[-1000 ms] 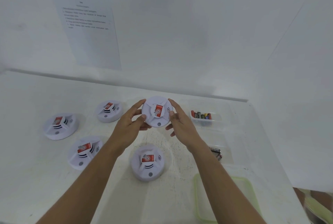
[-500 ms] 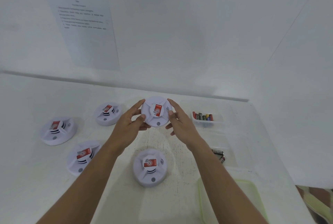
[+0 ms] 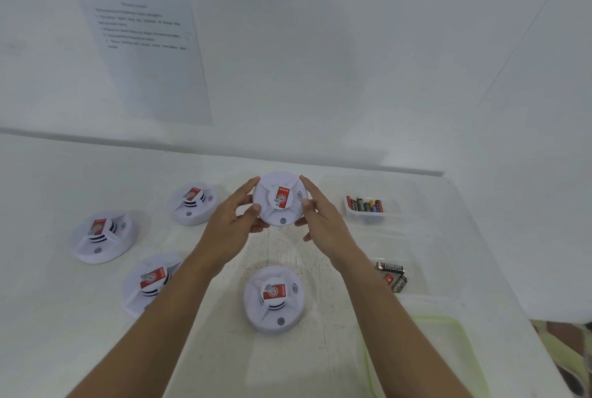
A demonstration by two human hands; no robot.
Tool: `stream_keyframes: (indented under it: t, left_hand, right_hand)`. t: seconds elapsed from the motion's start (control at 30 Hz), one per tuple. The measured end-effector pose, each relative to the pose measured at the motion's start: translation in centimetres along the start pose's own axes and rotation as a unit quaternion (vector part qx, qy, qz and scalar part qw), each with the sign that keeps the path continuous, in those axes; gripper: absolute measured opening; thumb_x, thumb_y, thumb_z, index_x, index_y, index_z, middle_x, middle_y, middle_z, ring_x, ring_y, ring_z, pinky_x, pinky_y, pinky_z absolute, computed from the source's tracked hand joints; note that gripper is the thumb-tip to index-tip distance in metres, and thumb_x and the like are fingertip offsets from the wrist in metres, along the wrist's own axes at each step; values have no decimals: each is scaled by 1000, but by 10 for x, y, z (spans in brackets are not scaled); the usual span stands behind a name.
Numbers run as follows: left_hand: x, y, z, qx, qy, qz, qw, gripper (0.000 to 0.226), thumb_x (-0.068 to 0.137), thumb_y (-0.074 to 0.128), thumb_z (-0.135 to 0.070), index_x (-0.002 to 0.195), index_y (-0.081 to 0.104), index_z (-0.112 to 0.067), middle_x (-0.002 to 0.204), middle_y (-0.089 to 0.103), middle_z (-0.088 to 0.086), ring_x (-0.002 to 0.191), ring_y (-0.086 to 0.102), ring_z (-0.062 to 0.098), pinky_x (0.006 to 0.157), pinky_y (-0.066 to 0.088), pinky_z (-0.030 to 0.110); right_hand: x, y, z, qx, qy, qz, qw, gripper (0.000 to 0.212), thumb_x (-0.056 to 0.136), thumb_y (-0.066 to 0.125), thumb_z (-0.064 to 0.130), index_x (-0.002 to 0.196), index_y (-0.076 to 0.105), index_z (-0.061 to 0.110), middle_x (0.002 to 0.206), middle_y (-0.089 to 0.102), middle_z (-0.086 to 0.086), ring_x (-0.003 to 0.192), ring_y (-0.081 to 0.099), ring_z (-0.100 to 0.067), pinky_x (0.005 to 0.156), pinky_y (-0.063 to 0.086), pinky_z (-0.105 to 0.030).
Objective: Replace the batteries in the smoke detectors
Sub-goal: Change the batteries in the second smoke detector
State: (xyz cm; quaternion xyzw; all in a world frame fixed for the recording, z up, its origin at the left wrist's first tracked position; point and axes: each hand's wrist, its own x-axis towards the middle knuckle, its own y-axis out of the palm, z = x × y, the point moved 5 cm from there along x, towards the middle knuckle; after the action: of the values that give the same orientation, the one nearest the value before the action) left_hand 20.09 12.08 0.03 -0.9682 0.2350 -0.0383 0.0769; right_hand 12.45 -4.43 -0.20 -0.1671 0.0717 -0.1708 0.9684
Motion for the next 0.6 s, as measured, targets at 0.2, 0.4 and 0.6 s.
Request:
stream_keyframes:
  t: [0.2, 0.4, 0.6]
  left_hand:
    - [3, 0, 4, -3, -3, 4, 1000, 46, 101, 52, -18, 141, 45, -38, 124, 62, -10, 88, 73, 13, 79, 59, 27]
    - [9, 3, 7, 0, -1, 9, 1000, 45, 102, 50, -18, 143, 44, -34, 130, 57, -9, 90, 72, 10, 80, 59, 28]
    - [20, 4, 15, 19, -18, -2, 1000, 44, 101, 51, -24, 144, 44, -34, 134, 51, -1, 92, 71, 18, 73, 60, 27]
  right_hand:
    - [0, 3, -1, 10, 6, -7, 1000, 44, 110, 31, 33, 153, 30, 44, 141, 55, 3, 100, 64, -9, 63, 47, -18]
    - [2, 4, -3, 23, 21, -20, 999, 45, 110, 30, 29, 153, 30, 43, 141, 53, 5, 95, 62, -8, 65, 48, -18]
    - [7, 6, -10, 24, 44, -49, 998, 36, 109, 34, 24, 144, 35, 31, 114, 63, 4, 90, 64, -7, 64, 48, -20]
